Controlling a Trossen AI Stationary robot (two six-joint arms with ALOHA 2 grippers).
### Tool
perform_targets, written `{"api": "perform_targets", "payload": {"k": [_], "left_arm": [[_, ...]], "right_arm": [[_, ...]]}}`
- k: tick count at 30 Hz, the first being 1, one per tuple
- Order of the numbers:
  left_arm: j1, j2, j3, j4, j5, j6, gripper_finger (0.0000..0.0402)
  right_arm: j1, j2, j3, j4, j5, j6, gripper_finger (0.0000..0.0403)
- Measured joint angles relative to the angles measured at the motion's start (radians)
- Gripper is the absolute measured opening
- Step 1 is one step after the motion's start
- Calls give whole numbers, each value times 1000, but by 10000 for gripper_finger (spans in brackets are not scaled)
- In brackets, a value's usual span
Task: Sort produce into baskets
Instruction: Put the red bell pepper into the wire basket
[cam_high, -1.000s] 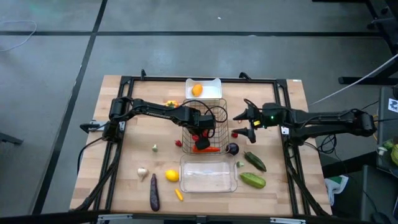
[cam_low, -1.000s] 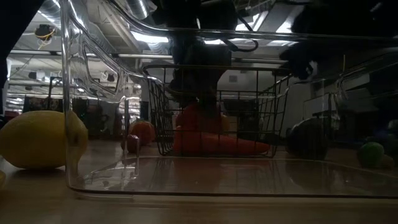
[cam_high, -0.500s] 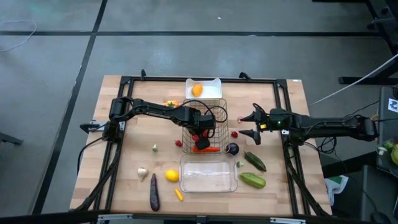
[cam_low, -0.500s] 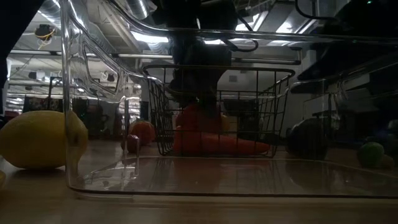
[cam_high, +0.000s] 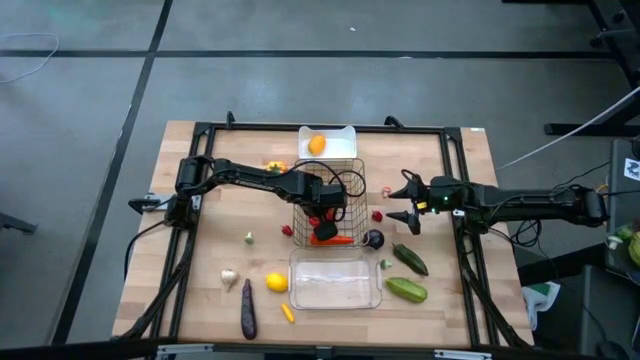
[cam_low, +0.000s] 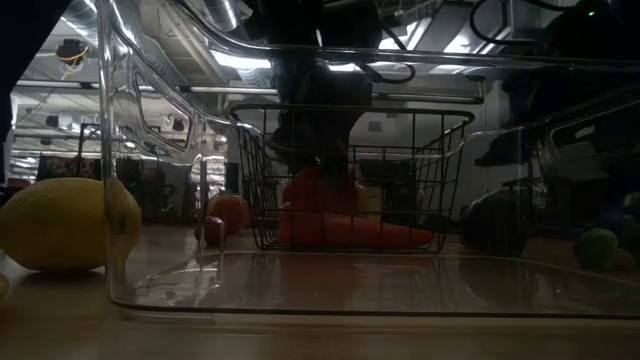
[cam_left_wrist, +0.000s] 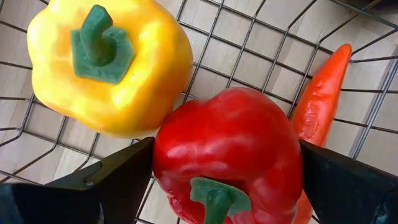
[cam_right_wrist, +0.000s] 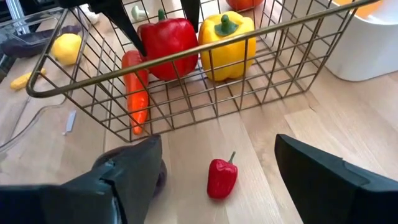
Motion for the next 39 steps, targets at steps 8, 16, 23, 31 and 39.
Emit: {"api": "perform_targets", "payload": {"k": [8, 16, 23, 31, 39], "left_arm": [[0, 0, 0, 0, 0, 0, 367], [1, 0, 0, -6, 5, 57, 368], [2, -1, 0, 15, 44, 48, 397], [5, -1, 0, 11, 43, 52, 395], [-6, -2, 0, 31, 43, -4, 395]], "right_arm": [[0, 0, 0, 0, -1, 0, 310], [0, 0, 0, 0, -1, 0, 310], [0, 0, 0, 1, -1, 0, 310], [0, 0, 0, 1, -2, 0, 310], [0, 0, 0, 1, -2, 0, 310]]}}
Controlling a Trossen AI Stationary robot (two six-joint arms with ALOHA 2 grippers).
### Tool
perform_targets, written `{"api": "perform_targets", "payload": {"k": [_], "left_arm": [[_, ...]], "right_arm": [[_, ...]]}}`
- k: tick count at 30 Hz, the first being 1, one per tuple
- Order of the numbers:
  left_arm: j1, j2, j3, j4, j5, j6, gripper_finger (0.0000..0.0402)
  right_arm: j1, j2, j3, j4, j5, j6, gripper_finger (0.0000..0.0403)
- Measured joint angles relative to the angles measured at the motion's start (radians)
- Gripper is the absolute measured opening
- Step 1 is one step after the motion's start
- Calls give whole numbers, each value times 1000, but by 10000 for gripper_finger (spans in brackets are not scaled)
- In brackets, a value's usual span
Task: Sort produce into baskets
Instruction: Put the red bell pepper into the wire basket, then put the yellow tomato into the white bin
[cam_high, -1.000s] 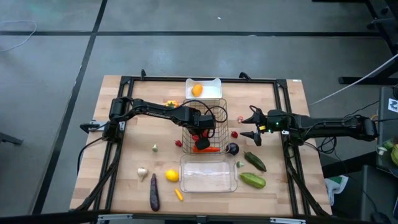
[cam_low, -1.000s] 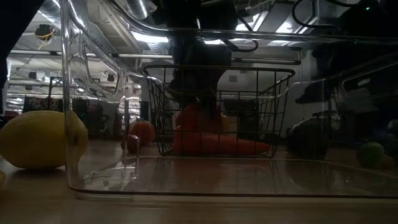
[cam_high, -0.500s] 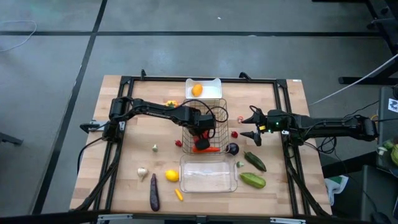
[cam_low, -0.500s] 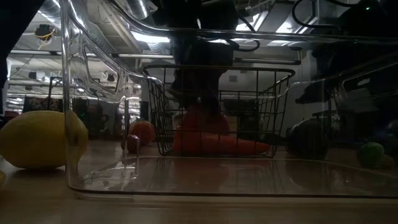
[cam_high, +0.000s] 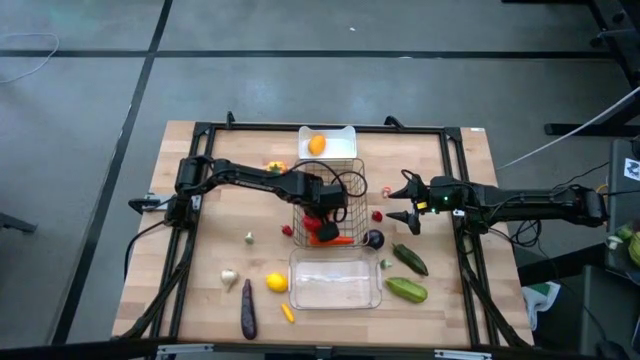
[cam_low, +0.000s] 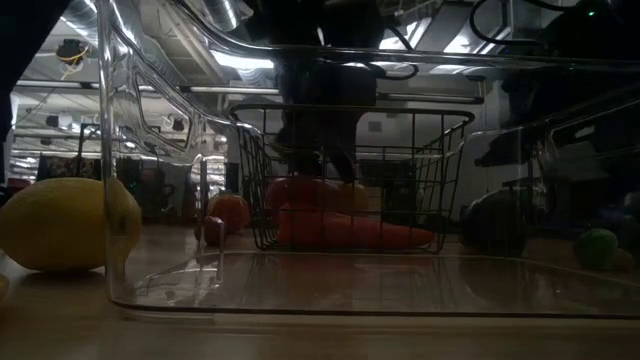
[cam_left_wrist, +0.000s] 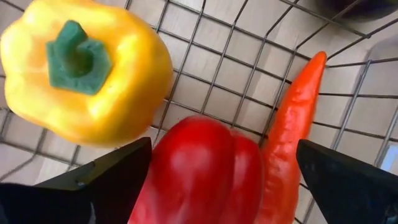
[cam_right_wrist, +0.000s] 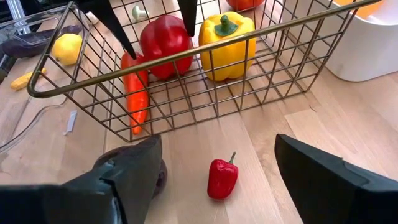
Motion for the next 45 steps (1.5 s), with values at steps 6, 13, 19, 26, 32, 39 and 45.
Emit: {"api": "perform_targets", "payload": {"k": [6, 13, 19, 26, 32, 39, 45], "left_arm": [[-2, 0, 0, 22, 0, -42, 395], [2, -5, 0, 12, 1, -39, 395], [2, -6, 27, -15, 1, -24, 395], [2, -20, 88, -41, 2, 23, 395], [6, -34, 184, -133, 0, 105, 395], [67, -108, 249, -236, -9, 160, 395], [176, -232, 252, -341, -31, 162, 395]], "right_arm": [[0, 0, 0, 0, 0, 0, 310], [0, 0, 0, 0, 0, 0, 310], [0, 0, 0, 0, 0, 0, 310], [0, 0, 0, 2, 0, 0, 310], [0, 0, 0, 5, 0, 0, 310], [0, 0, 0, 6, 0, 1, 310], [0, 0, 0, 8, 9, 2, 310]]}}
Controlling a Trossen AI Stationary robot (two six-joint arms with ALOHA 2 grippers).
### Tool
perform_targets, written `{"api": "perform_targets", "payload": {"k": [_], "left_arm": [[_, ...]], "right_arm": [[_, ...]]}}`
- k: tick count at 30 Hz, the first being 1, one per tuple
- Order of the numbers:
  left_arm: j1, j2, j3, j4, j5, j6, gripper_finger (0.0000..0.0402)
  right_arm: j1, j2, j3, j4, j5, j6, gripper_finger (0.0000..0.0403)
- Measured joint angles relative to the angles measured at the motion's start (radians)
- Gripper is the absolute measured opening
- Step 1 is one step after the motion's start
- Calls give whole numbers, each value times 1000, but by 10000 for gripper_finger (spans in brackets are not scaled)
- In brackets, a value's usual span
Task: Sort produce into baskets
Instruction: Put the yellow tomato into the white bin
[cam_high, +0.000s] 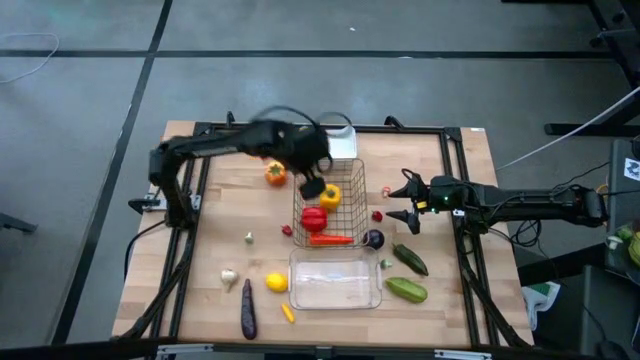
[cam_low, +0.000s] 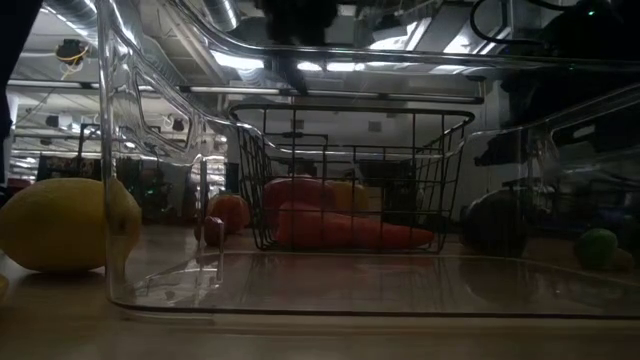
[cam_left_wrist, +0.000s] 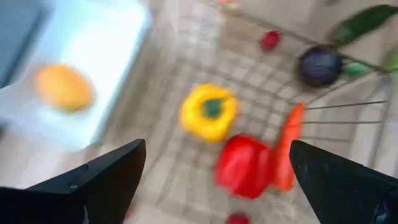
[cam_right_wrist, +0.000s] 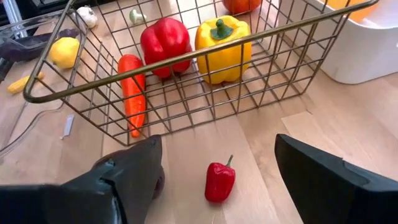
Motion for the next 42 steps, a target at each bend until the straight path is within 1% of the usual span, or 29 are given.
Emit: {"api": "perform_targets", "payload": {"k": [7, 12, 15, 20, 25, 27, 37, 42], "left_arm": [[147, -105, -3, -143, -99, -29, 395], [238, -108, -4, -220, -106, -51, 395], [285, -104, -6, -235, -106, -43, 395], [355, -103, -79, -233, -104, -1, 395], [401, -102, -195, -175, -101, 17, 395], [409, -102, -232, -153, -82, 25, 395], [409, -102, -441, 31, 34, 28, 395], [409, -102, -529, 114, 41, 16, 395]], "right_arm": [[0, 0, 0, -1, -7, 1, 310], [0, 0, 0, -3, -7, 2, 310], [0, 0, 0, -8, -7, 2, 310], [0, 0, 0, -8, -7, 2, 310], [0, 0, 0, -8, -7, 2, 310], [0, 0, 0, -8, -7, 2, 310], [0, 0, 0, -7, -6, 2, 310], [0, 0, 0, -8, -6, 2, 310]]}}
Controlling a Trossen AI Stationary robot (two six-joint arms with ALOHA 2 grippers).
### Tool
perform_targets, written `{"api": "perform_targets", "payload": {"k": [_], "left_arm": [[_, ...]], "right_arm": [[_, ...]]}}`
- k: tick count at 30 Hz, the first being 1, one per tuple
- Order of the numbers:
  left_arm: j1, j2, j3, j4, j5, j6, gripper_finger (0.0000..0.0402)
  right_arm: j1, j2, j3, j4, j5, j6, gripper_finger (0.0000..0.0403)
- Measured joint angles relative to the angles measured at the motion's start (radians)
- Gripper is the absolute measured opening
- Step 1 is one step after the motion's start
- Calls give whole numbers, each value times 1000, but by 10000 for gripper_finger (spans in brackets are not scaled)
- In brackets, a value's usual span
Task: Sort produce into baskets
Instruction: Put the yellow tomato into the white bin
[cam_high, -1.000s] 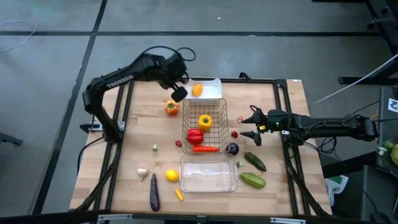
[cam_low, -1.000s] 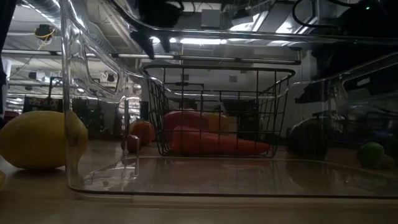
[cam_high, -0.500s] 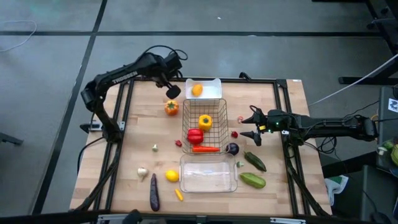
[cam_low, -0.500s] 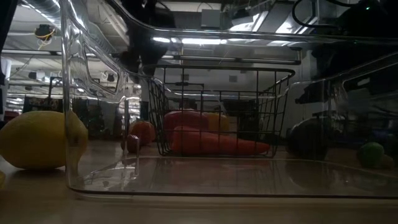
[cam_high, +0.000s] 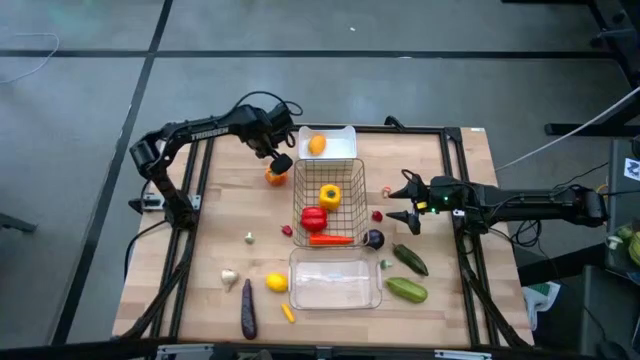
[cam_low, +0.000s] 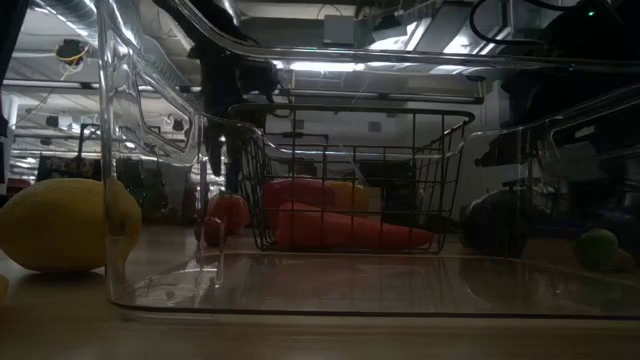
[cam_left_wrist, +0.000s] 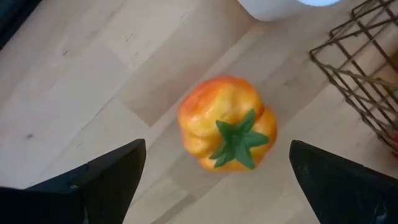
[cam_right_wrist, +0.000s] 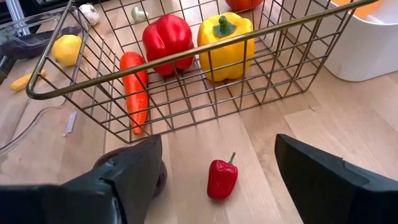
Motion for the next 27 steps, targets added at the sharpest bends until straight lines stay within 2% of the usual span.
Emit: {"api": "perform_targets", "payload": {"k": [27], "left_arm": [[-40, -4, -266, 365, 2, -131, 395]], "right_arm": [[0, 0, 0, 0, 0, 0, 310]]}}
